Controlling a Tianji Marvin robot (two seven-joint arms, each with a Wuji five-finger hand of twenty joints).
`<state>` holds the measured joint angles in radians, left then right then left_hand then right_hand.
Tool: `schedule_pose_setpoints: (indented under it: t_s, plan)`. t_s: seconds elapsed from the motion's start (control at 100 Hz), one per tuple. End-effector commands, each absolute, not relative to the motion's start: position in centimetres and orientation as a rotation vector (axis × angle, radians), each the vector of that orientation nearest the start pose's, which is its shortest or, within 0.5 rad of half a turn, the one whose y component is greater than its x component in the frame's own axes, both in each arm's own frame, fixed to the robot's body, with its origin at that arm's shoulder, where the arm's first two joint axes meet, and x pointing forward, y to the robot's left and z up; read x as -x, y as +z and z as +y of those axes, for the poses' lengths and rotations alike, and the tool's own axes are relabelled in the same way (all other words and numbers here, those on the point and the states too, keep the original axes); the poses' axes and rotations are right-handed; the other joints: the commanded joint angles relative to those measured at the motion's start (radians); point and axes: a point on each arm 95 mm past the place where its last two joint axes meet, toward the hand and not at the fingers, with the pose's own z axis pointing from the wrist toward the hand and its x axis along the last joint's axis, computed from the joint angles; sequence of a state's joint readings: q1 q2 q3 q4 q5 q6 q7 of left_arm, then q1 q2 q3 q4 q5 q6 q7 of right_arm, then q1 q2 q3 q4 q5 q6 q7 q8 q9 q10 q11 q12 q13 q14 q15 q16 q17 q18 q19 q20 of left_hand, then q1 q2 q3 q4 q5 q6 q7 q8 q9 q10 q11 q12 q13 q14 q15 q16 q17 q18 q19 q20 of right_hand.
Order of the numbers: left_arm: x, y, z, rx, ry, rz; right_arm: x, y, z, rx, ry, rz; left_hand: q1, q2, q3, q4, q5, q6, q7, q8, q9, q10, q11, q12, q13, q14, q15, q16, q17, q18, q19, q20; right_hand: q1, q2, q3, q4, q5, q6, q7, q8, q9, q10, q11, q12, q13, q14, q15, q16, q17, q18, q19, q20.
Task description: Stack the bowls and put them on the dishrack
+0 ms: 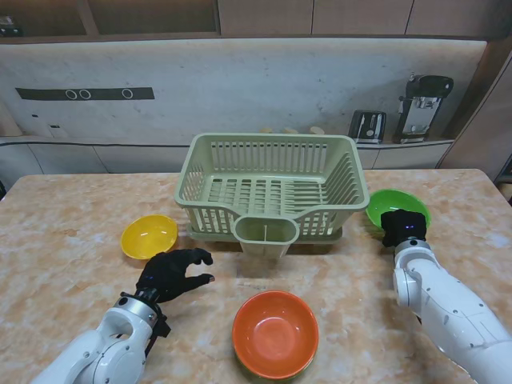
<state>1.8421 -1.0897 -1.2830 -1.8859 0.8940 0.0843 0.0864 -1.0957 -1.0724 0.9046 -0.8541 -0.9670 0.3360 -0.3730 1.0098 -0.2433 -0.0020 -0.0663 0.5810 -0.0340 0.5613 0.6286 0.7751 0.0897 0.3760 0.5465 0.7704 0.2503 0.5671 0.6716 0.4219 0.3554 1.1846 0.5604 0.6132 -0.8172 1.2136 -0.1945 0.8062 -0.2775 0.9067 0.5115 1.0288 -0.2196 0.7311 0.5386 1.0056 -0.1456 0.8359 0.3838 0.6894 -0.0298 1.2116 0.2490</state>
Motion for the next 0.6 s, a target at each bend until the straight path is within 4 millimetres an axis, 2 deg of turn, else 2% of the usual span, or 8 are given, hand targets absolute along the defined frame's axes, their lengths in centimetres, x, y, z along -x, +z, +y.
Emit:
schedule_pose_setpoints:
  t_s: [0.0, 0.01, 0.03, 0.07, 0.1, 0.21, 0.32, 0.59]
  plan:
    - [-32.6, -30.5, -1.3, 1.361, -1.596, 1.337, -49.1, -38.8, -12.2, -1.120, 0.872, 1.283, 0.036, -0.017, -0.010, 0.001, 0.019, -0.019, 0.020, 0.018, 0.031, -0.015, 0.017, 0.016, 0.011, -0.007, 0.011, 0.012, 0.000, -0.009, 0.023, 0.013, 0.158, 0.115, 0.091, 0.029, 0.137, -0.149, 0.064, 0.069, 0.018, -0.018, 0.032, 0.021, 0.030, -0.011, 0.073, 0.050, 0.068, 0.016, 0.120, 0.047]
    - [-32.6, -30.5, -1.3, 1.361, -1.596, 1.337, -49.1, -38.8, -12.2, -1.120, 0.873, 1.283, 0.037, -0.016, -0.009, 0.002, 0.018, -0.019, 0.020, 0.018, 0.032, -0.015, 0.017, 0.016, 0.011, -0.007, 0.011, 0.012, 0.000, -0.009, 0.023, 0.013, 0.160, 0.116, 0.092, 0.030, 0.138, -0.150, 0.065, 0.070, 0.019, -0.018, 0.034, 0.022, 0.031, -0.012, 0.075, 0.052, 0.068, 0.016, 0.120, 0.046]
    - [-32.6, -30.5, -1.3, 1.361, -1.596, 1.337, -49.1, -38.7, -12.2, -1.118, 0.874, 1.282, 0.036, -0.017, -0.010, 0.001, 0.020, -0.018, 0.021, 0.018, 0.033, -0.016, 0.018, 0.016, 0.012, -0.007, 0.012, 0.012, 0.000, -0.009, 0.023, 0.013, 0.163, 0.118, 0.095, 0.032, 0.141, -0.150, 0.062, 0.089, 0.016, -0.020, 0.044, 0.024, 0.030, -0.013, 0.089, 0.051, 0.067, 0.020, 0.140, -0.007]
    - [-32.6, -30.5, -1.3, 1.361, -1.596, 1.337, -49.0, -38.7, -12.3, -1.116, 0.876, 1.279, 0.037, -0.018, -0.010, 0.001, 0.021, -0.017, 0.023, 0.019, 0.034, -0.015, 0.018, 0.017, 0.011, -0.006, 0.012, 0.012, 0.001, -0.009, 0.024, 0.013, 0.169, 0.122, 0.103, 0.037, 0.148, -0.152, 0.067, 0.098, 0.018, -0.023, 0.058, 0.034, 0.031, -0.017, 0.105, 0.059, 0.068, 0.027, 0.151, -0.028]
    - [-32.6, -30.5, -1.3, 1.361, -1.596, 1.337, -48.9, -38.6, -12.3, -1.114, 0.878, 1.275, 0.036, -0.018, -0.010, 0.001, 0.019, -0.020, 0.022, 0.018, 0.033, -0.016, 0.019, 0.017, 0.013, -0.008, 0.013, 0.013, 0.001, -0.009, 0.024, 0.014, 0.177, 0.123, 0.111, 0.043, 0.153, -0.156, 0.074, 0.109, 0.018, -0.027, 0.071, 0.044, 0.032, -0.020, 0.119, 0.067, 0.067, 0.033, 0.175, -0.077]
    - [-32.6, -30.5, -1.3, 1.361, -1.596, 1.337, -48.6, -38.4, -12.5, -1.109, 0.886, 1.258, 0.036, -0.018, -0.010, 0.001, 0.021, -0.017, 0.025, 0.018, 0.035, -0.015, 0.020, 0.018, 0.013, -0.007, 0.014, 0.013, 0.002, -0.011, 0.025, 0.014, 0.205, 0.127, 0.143, 0.062, 0.174, -0.171, 0.101, 0.129, 0.020, -0.039, 0.113, 0.081, 0.038, -0.036, 0.164, 0.099, 0.063, 0.057, 0.216, -0.103]
    - [-32.6, -30.5, -1.3, 1.361, -1.596, 1.337, -48.2, -38.0, -12.8, -1.098, 0.890, 1.241, 0.038, -0.019, -0.009, 0.001, 0.020, -0.019, 0.026, 0.018, 0.037, -0.016, 0.022, 0.019, 0.014, -0.008, 0.015, 0.014, 0.002, -0.011, 0.025, 0.014, 0.221, 0.130, 0.165, 0.078, 0.197, -0.191, 0.126, 0.149, 0.030, -0.053, 0.141, 0.110, 0.046, -0.050, 0.204, 0.127, 0.065, 0.070, 0.257, -0.099]
    - [-32.6, -30.5, -1.3, 1.361, -1.596, 1.337, -47.1, -37.0, -13.3, -1.075, 0.917, 1.189, 0.037, -0.018, -0.010, 0.001, 0.021, -0.018, 0.029, 0.016, 0.037, -0.015, 0.023, 0.020, 0.014, -0.007, 0.017, 0.015, 0.003, -0.013, 0.027, 0.014, 0.246, 0.152, 0.180, 0.098, 0.256, -0.222, 0.186, 0.207, 0.040, -0.087, 0.192, 0.185, 0.050, -0.074, 0.295, 0.188, 0.049, 0.084, 0.315, -0.017]
